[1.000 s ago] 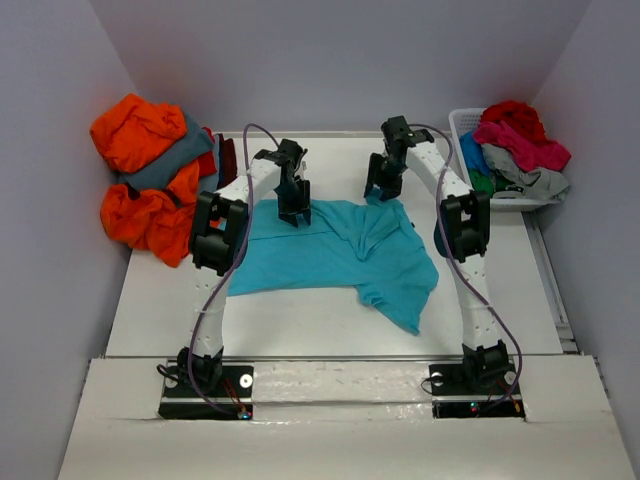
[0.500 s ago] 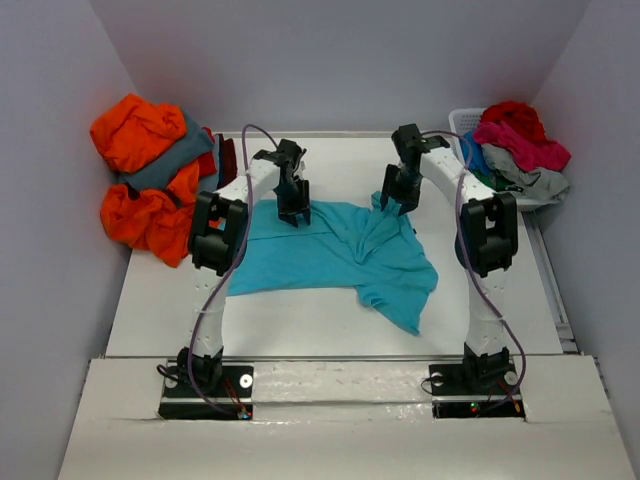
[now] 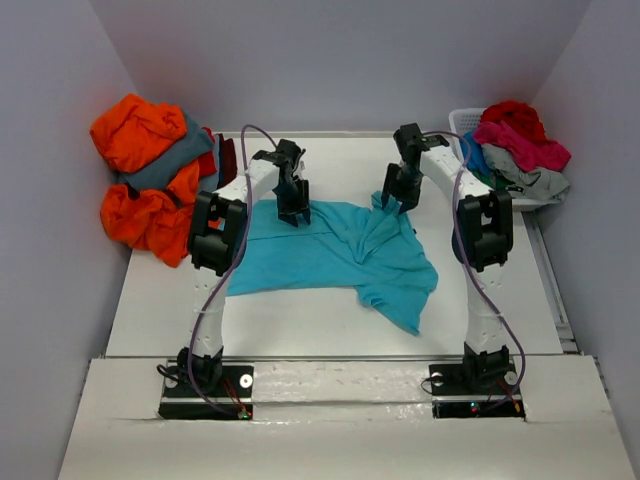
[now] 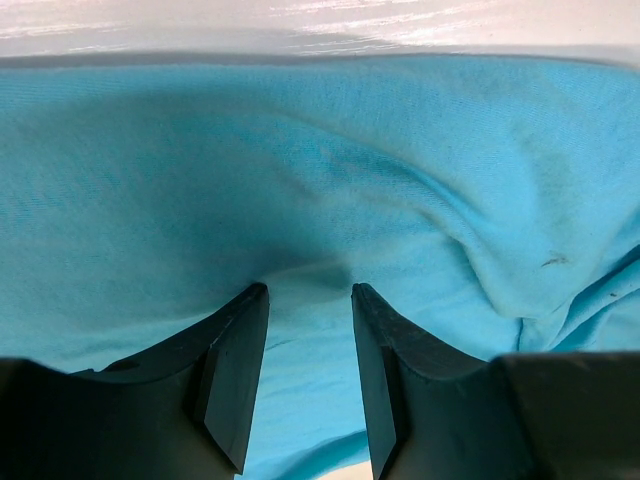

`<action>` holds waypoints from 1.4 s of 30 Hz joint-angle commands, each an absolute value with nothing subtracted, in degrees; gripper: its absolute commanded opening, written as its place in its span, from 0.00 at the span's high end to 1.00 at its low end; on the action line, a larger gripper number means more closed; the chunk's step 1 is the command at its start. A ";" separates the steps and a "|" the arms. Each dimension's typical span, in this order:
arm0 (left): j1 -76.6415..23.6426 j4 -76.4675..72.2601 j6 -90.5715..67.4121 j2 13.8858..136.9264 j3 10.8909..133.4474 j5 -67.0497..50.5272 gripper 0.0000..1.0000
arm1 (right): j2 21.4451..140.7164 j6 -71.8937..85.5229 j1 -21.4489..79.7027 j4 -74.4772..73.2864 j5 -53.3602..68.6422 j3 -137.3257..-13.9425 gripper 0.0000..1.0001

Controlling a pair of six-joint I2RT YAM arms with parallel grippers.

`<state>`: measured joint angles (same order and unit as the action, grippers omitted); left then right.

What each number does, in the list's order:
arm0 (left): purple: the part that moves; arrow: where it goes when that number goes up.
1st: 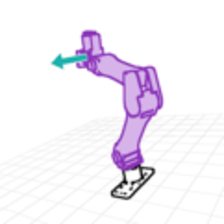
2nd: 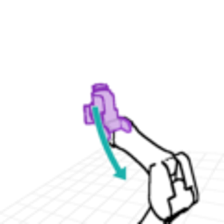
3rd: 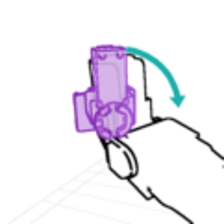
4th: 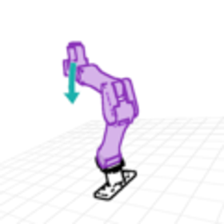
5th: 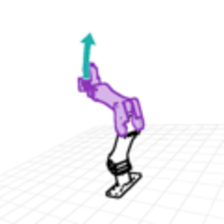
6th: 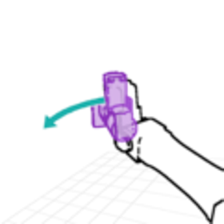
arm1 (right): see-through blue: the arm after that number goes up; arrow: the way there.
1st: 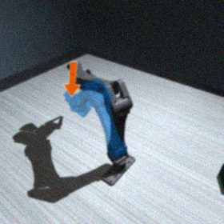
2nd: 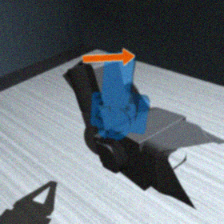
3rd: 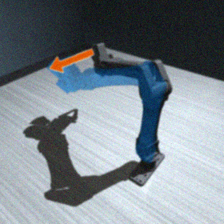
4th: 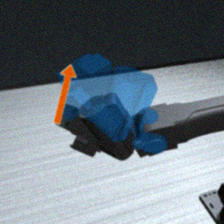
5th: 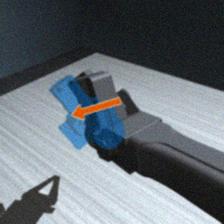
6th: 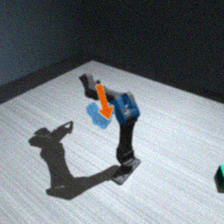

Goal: Fold and stack the t-shirts
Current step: Fold the flattened T-shirt at the center of the board.

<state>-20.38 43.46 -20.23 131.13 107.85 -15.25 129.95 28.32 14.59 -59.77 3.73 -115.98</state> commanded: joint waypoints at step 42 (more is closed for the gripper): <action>-19.51 45.26 -18.63 130.34 108.72 -14.50 0.48 | 118.04 26.10 14.68 -51.42 16.09 -93.16 0.78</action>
